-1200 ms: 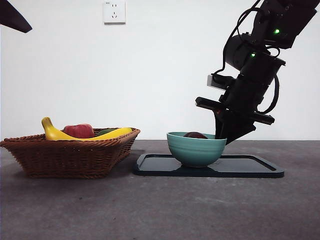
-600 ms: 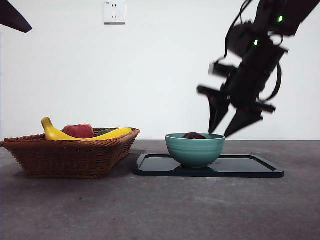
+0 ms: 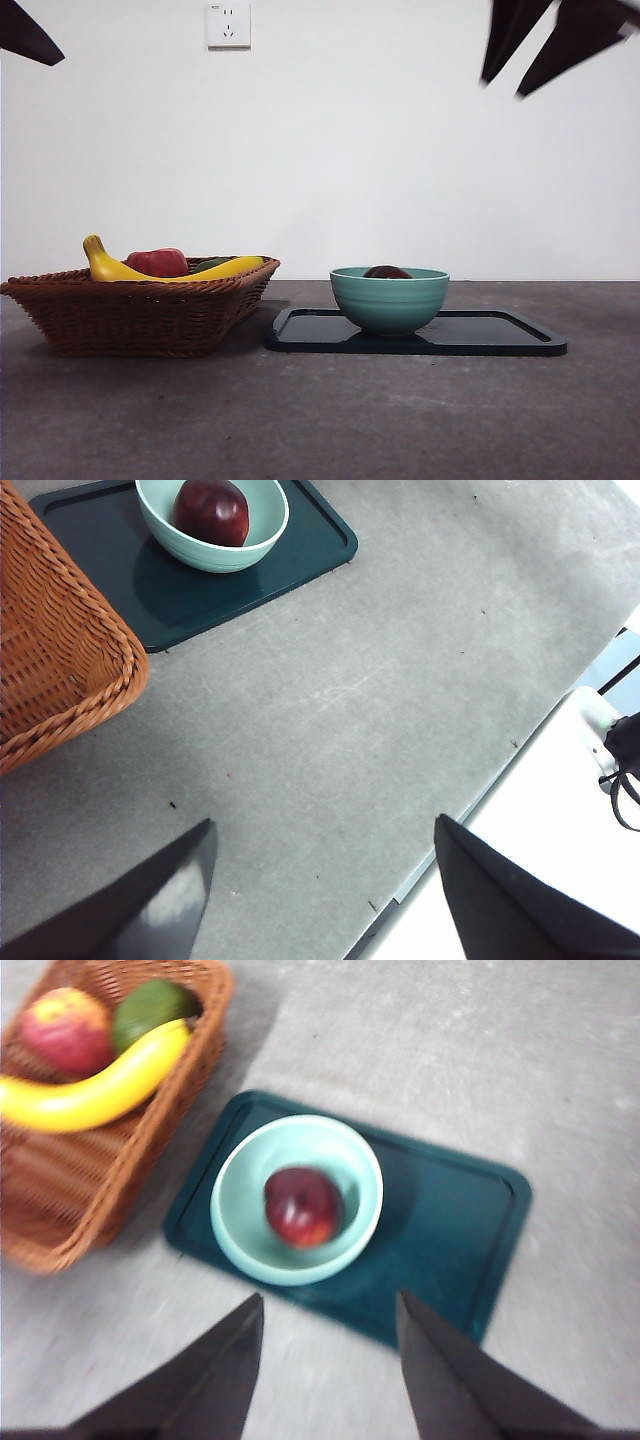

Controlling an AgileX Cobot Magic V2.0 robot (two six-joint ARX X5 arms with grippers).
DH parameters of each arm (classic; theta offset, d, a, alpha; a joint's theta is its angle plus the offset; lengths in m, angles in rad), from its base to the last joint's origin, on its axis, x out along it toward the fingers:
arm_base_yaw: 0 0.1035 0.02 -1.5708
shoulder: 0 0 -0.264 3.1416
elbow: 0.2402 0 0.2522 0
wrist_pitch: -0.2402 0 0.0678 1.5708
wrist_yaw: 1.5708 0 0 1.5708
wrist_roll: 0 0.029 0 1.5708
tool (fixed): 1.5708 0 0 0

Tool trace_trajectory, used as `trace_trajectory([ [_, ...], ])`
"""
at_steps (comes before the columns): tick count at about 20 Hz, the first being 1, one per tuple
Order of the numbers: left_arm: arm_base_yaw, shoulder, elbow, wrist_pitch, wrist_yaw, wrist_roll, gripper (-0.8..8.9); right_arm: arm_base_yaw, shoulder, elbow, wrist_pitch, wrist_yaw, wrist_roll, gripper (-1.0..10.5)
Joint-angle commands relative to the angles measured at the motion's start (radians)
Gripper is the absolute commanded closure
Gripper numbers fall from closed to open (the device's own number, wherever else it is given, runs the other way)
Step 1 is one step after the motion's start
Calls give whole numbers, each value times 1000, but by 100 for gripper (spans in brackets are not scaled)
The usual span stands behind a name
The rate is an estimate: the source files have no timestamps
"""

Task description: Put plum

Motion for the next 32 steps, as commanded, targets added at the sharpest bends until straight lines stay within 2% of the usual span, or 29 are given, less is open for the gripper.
trace_trajectory([
  [1, -5, 5, 11, 11, 4, 1, 463, 6, -72, -5, -33, -3, -23, 734],
  [7, -5, 5, 11, 11, 4, 1, 463, 51, -350, -229, -51, -75, -21, 734],
  [11, -5, 5, 11, 11, 4, 1, 463, 113, -499, -383, -62, -91, 17, 734],
  [14, -5, 5, 11, 11, 4, 1, 466, 150, -578, -462, -62, -149, 28, 734],
  [32, -5, 5, 11, 11, 4, 1, 466, 158, -606, -492, -61, -158, 31, 734],
])
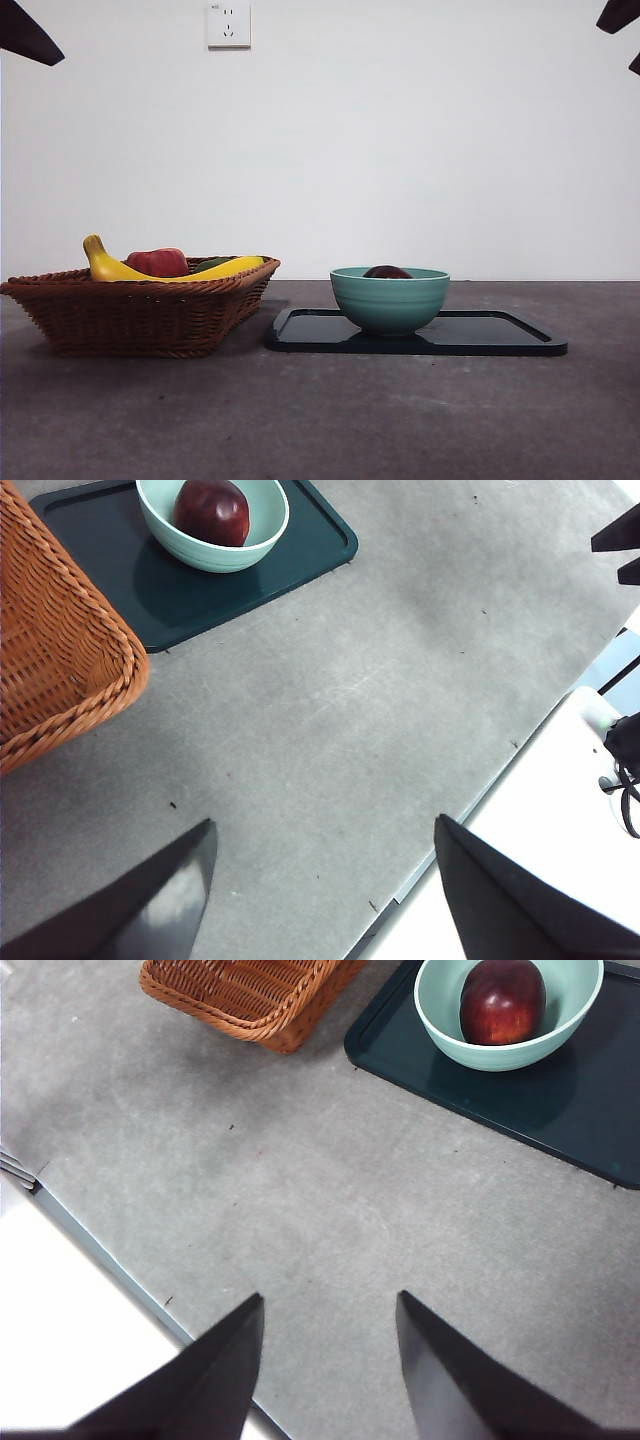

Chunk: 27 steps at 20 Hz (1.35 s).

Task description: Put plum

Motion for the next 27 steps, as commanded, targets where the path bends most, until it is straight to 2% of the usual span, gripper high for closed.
trace_trajectory([
  [1, -5, 5, 11, 11, 4, 1, 466, 6, 5, 6, 10, -1, 10, 734],
  [6, -5, 6, 11, 21, 4, -7, 472, 6, 5, 6, 10, -1, 10, 734],
  [9, -12, 27, 21, 97, 4, -78, 471, 6, 5, 6, 10, -1, 10, 734],
  [12, -26, 113, 66, 172, -6, -83, 471, 6, 5, 6, 10, -2, 10, 734],
  [18, -55, 464, 328, 199, -94, -82, 471, 6, 5, 6, 10, -1, 10, 734],
  [23, -76, 782, 621, 198, -95, -82, 471, 6, 5, 6, 10, -1, 10, 734],
  [27, -95, 983, 782, 201, -120, -76, 471, 6, 5, 6, 11, 0, 10, 734],
])
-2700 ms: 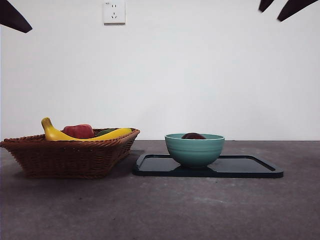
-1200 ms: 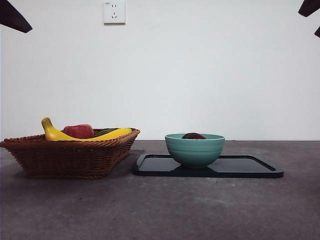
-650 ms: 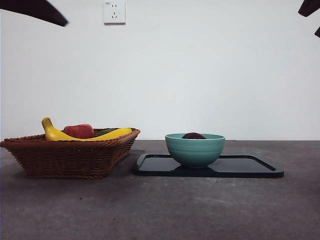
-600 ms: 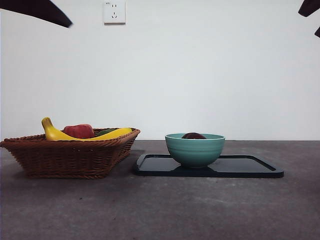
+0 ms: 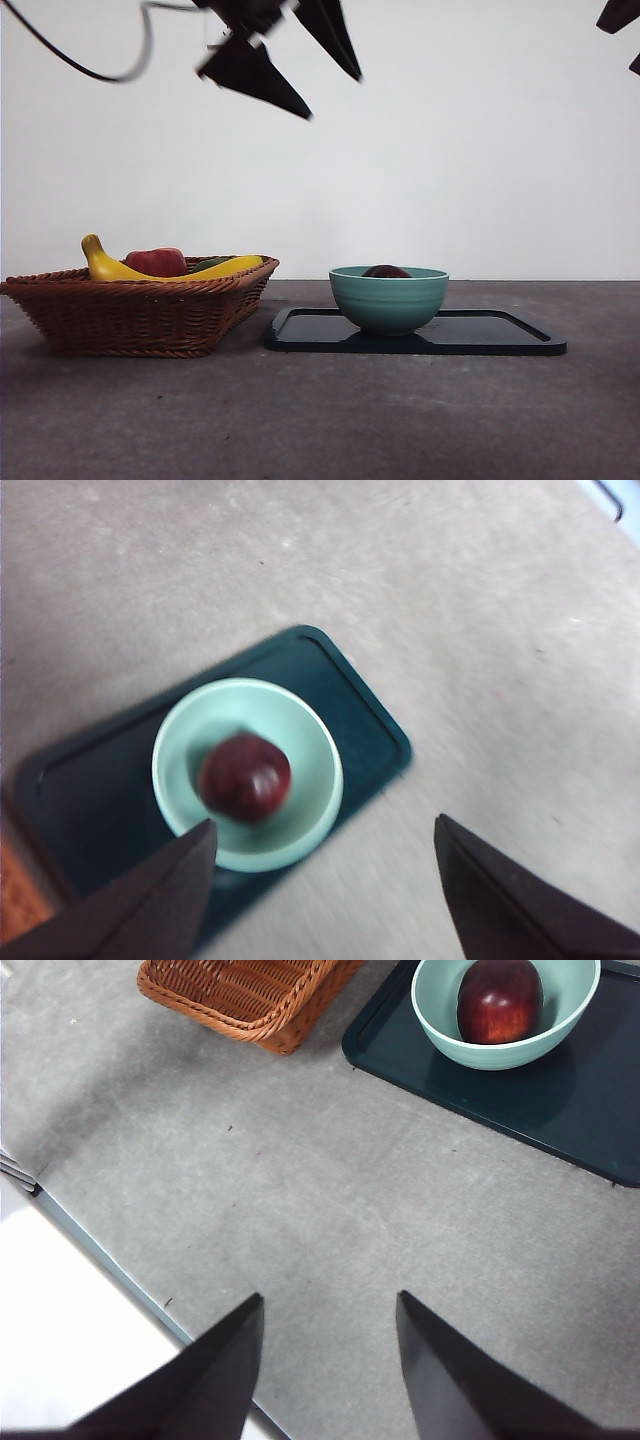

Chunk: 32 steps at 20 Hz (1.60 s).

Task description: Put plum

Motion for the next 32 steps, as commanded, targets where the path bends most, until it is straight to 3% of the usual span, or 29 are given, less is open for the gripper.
trace_trajectory([
  [1, -21, 104, 76, 17, -39, 12, 471, 6, 5, 6, 10, 0, 3, 734],
  [14, -83, 386, 130, 177, -120, 113, 471, 6, 5, 6, 10, 0, 3, 734],
  [30, -95, 484, 130, 202, -164, 145, 473, 6, 5, 6, 11, 0, 2, 734],
  [32, -97, 484, 130, 188, -166, 159, 526, 6, 5, 6, 11, 0, 2, 734],
])
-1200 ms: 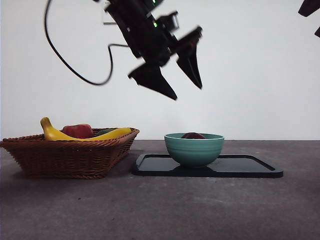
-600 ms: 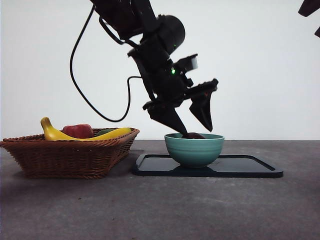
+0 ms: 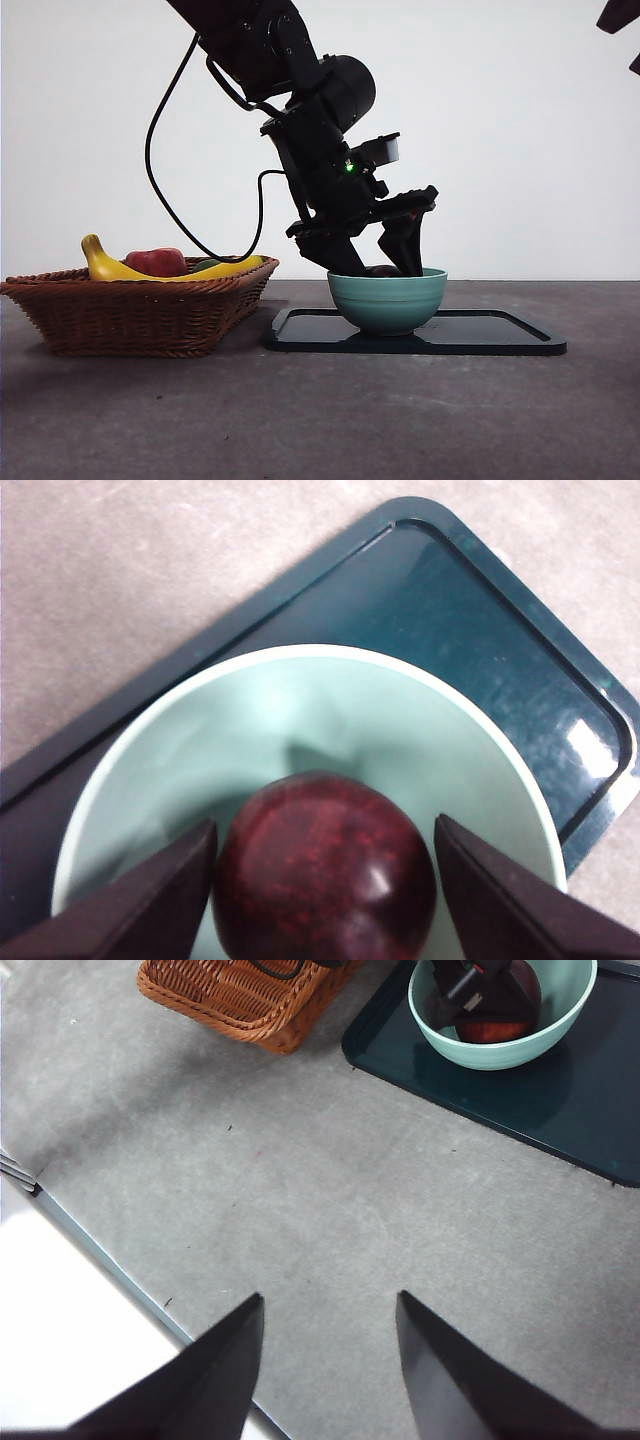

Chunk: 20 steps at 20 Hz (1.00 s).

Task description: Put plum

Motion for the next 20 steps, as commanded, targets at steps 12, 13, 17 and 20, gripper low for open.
trace_trajectory([
  [12, -7, -47, 48, -37, -6, 27, 602, 6, 5, 6, 11, 0, -5, 734],
  [13, -4, -75, 48, -36, -6, 27, 602, 6, 5, 6, 12, 0, -5, 734],
  [17, 13, -223, 48, -55, -6, 27, 601, 6, 5, 6, 14, 0, -5, 734],
  [20, 33, -357, 48, -140, -6, 27, 601, 6, 4, 6, 14, 0, -6, 734],
])
